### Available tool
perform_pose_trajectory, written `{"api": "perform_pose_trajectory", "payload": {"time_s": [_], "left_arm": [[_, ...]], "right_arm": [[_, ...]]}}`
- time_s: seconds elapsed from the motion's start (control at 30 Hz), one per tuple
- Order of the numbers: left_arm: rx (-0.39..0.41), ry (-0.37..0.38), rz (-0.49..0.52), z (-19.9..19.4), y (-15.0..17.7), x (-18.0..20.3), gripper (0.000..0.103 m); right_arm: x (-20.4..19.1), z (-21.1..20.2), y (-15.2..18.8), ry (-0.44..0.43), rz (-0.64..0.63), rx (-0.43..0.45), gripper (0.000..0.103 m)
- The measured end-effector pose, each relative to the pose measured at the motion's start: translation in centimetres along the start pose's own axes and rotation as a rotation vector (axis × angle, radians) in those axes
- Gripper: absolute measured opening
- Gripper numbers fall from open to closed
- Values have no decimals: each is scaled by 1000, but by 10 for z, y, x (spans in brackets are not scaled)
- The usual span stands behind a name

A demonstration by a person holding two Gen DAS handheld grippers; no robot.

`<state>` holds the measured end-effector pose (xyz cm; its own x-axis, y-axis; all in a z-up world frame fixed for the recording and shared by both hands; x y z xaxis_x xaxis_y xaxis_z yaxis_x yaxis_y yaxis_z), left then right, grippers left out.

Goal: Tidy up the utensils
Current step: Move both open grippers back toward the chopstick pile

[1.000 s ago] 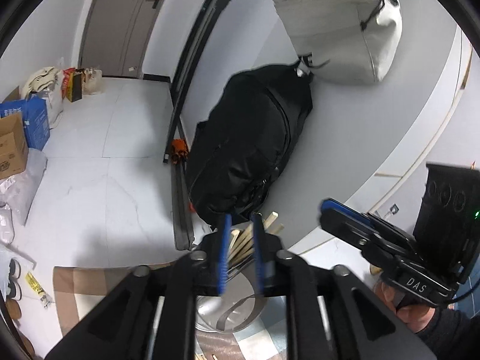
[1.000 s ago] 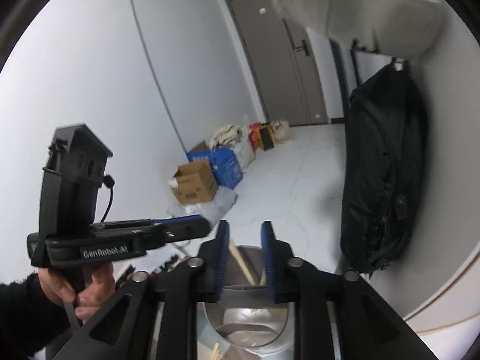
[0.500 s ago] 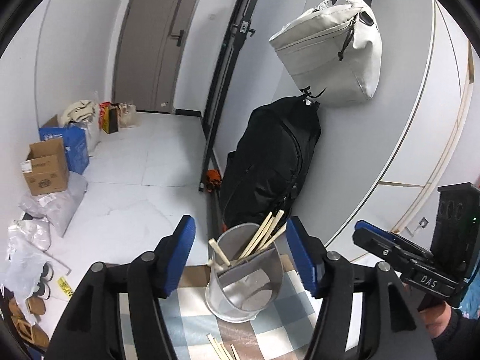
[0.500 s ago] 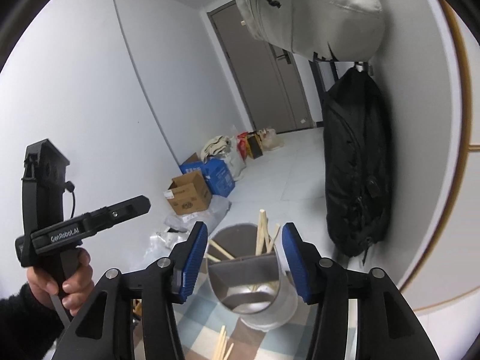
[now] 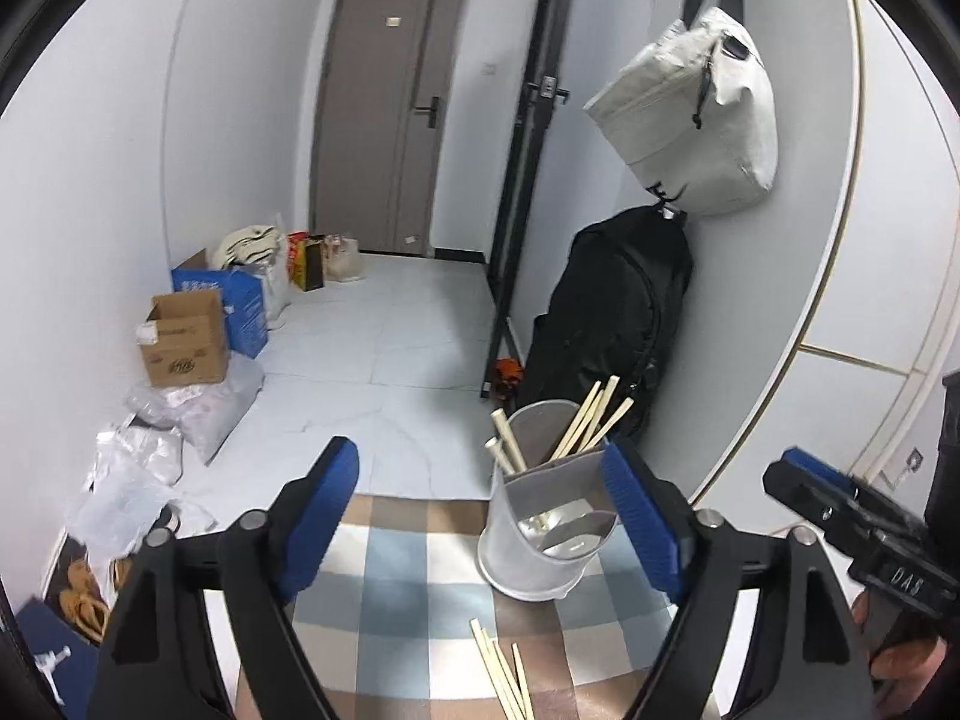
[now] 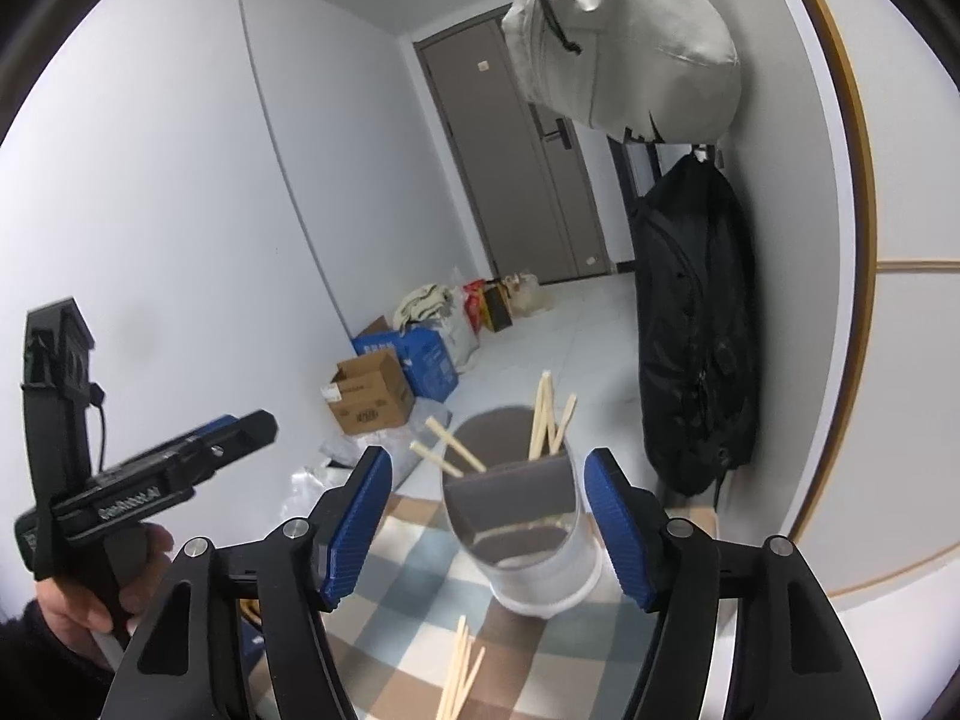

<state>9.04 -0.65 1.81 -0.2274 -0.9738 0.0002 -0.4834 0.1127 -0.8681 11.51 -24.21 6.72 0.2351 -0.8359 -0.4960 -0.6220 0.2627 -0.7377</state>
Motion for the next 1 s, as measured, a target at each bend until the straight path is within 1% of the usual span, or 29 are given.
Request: {"api": "perform_pose_trajectory", "payload": {"time_s": [0.03, 0.13, 0.2, 0.23, 0.3, 0.4, 0.47, 0.6, 0.67, 0.7, 0.77, 0.8, 0.87, 0.93, 1.0], "left_arm": [[1, 1, -1, -2, 4, -1, 81], [7, -28, 3, -9, 15, -4, 82], [3, -34, -10, -9, 22, -5, 89], [2, -35, -17, -10, 25, -5, 90], [2, -41, -18, -10, 32, -6, 91], [-2, -60, -17, -7, 46, -7, 92], [-20, -76, -31, -2, 59, -10, 92], [-75, -92, -63, 11, 88, -19, 92], [-103, -112, -57, 17, 99, -24, 92], [-125, -125, -59, 20, 105, -28, 92], [-146, -118, -84, 21, 109, -34, 92], [-147, -114, -103, 20, 109, -38, 92], [-155, -108, -137, 19, 109, -46, 92], [-171, -105, -161, 20, 114, -50, 92], [-191, -91, -188, 21, 118, -54, 92]], "right_arm": [[0, 0, 3, 1, 3, -3, 67], [2, 3, 16, 4, 15, -27, 70], [2, 4, 25, 9, 16, -44, 71], [2, 4, 30, 9, 14, -51, 72], [3, 5, 40, 13, 7, -62, 78], [4, 10, 57, 17, 4, -99, 79], [6, 14, 69, 26, -4, -128, 79], [12, 29, 99, 57, -19, -217, 79], [15, 36, 110, 64, -14, -254, 79], [17, 41, 116, 68, -13, -273, 78], [20, 49, 126, 84, -18, -310, 75], [22, 53, 130, 91, -19, -328, 70], [25, 64, 142, 112, -12, -379, 65], [29, 74, 154, 126, 4, -433, 53], [31, 84, 164, 143, 18, -478, 50]]}}
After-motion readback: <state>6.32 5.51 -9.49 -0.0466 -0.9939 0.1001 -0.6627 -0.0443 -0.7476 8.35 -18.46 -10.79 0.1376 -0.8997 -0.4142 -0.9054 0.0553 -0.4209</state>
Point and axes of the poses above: each gripper's, at about its wrist camera, not at the fingertips, and z roughly the way its jaws point, x to its right, y to its underside, the point moved 9 cm from there along z, roughly the way its jaws point, and after that the axes turned 13 degrees about z, right-handed, at the moved point
